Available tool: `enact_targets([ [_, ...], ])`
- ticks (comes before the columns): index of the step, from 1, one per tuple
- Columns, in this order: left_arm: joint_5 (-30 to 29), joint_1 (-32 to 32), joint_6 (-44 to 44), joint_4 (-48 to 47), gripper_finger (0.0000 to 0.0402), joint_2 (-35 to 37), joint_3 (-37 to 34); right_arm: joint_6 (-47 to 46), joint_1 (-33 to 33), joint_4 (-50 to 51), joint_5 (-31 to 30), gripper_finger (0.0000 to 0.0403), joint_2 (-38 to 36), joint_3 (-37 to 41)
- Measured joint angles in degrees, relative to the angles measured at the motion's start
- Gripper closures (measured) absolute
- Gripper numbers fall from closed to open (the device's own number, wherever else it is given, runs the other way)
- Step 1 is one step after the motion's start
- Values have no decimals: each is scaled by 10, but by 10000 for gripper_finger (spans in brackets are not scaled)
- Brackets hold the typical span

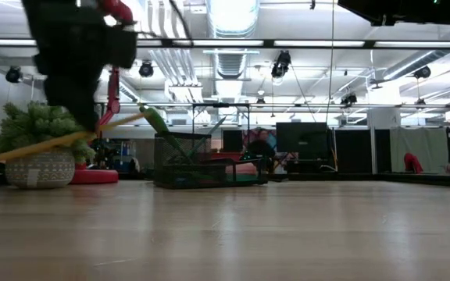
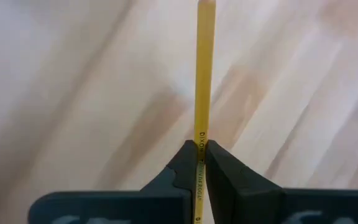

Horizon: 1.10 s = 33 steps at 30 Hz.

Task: Pick and place office supplies into organizer
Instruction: Put the yellow pencil into the black desk organizer

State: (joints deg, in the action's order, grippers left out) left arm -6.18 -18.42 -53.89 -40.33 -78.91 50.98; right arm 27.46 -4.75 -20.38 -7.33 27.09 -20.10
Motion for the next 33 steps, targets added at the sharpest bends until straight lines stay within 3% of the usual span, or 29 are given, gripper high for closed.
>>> enact_targets([
  [9, -79, 52, 241, 204, 401, 7, 0, 0, 0, 0, 0, 365, 0, 0],
  [21, -98, 157, 560, 444, 401, -13, 0, 0, 0, 0, 0, 365, 0, 0],
  [33, -149, 216, 698, 508, 401, -14, 0, 0, 0, 0, 0, 365, 0, 0],
])
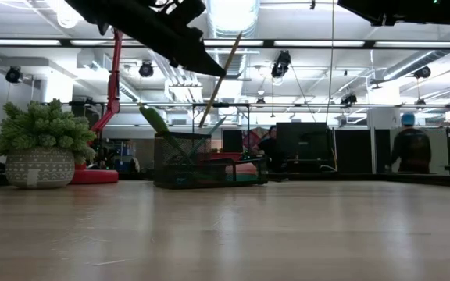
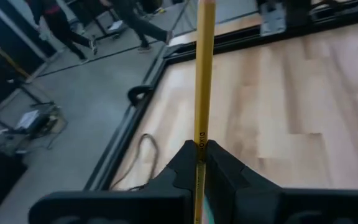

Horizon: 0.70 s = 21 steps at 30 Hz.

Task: Pick and place office supplies into organizer
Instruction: Put the yellow pencil into the black desk organizer

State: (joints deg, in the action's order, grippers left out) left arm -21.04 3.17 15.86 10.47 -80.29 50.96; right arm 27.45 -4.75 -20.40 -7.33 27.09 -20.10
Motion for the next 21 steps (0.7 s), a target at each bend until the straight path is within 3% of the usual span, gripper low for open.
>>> enact_targets([
  [7, -22, 26, 2, 11, 401, 0, -1, 0, 0, 0, 0, 365, 0, 0],
  [12, -78, 44, -6, 11, 401, 0, -11, 0, 0, 0, 0, 365, 0, 0],
  [21, -81, 75, -122, 7, 401, 0, -34, 0, 0, 0, 0, 365, 0, 0],
])
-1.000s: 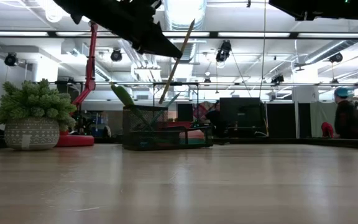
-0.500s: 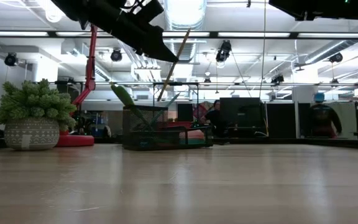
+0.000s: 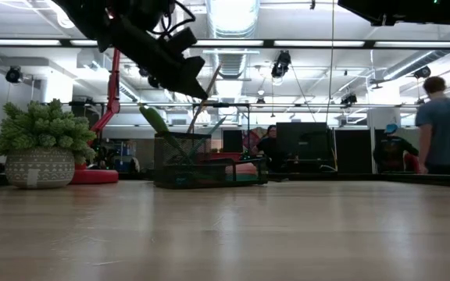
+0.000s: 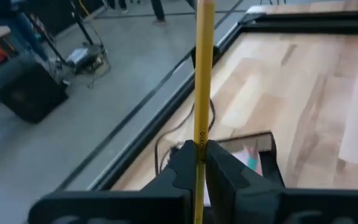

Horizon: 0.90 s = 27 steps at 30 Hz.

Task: Pick and place office supplies into organizer
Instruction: Put the yellow pencil into the black desk organizer, then return to Home Position

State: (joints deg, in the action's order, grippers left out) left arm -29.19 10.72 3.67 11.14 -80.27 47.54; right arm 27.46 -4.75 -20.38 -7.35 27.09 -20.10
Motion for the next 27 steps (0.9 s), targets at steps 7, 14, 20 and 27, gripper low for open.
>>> enact_targets([
  [7, 0, 1, -56, 4, 401, 0, -42, 0, 0, 0, 0, 365, 0, 0],
  [14, 0, 3, -77, 15, 391, 0, -67, 0, 0, 0, 0, 365, 0, 0],
  [20, -1, 6, -94, 16, 341, -2, -67, 0, 0, 0, 0, 365, 0, 0],
  [27, 0, 6, -86, 17, 276, -2, -63, 0, 0, 0, 0, 365, 0, 0],
])
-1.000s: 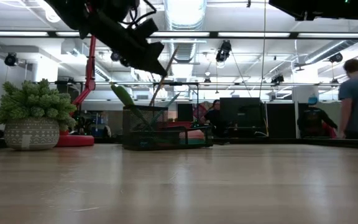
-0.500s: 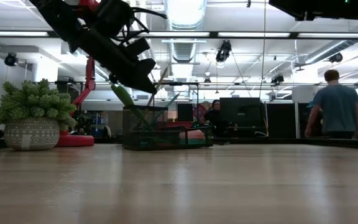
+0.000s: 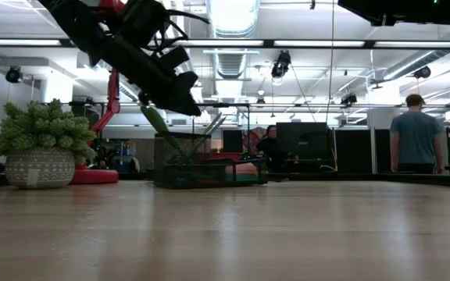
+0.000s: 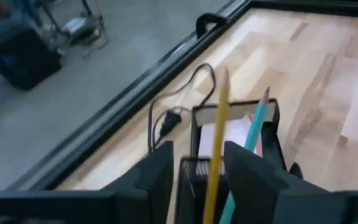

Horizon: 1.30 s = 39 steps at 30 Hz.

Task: Pick and place office supplies into organizer
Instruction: Return to Home Position

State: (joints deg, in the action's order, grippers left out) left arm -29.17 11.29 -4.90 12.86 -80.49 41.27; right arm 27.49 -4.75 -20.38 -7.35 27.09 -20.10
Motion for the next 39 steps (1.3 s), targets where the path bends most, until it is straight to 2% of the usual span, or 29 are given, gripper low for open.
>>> enact_targets([
  [4, 37, -7, 55, 14, 272, 0, 17, 0, 0, 0, 0, 365, 0, 0],
  [7, 151, -17, 103, 73, 291, 0, 20, 2, 0, 0, 0, 365, 0, 0],
  [10, 276, -26, 113, 134, 328, 0, 16, 1, 0, 0, 0, 365, 0, 0],
  [12, 308, -31, 105, 144, 359, 1, 16, 2, 0, 0, 0, 365, 0, 0],
  [15, 311, -35, 93, 118, 394, 22, 14, 0, 0, 0, 0, 365, 0, 0],
  [21, 318, -35, 100, 100, 399, 109, -35, 0, 0, 0, -1, 365, 0, 0],
  [31, 314, -58, 95, 105, 400, 363, -227, 0, 0, 2, -2, 365, 0, 0],
  [35, 284, -74, 84, 96, 400, 472, -276, -9, 0, 2, -2, 365, 0, 0],
  [39, 231, -89, 83, 8, 400, 560, -304, -20, 0, 2, -2, 365, 0, 0],
])
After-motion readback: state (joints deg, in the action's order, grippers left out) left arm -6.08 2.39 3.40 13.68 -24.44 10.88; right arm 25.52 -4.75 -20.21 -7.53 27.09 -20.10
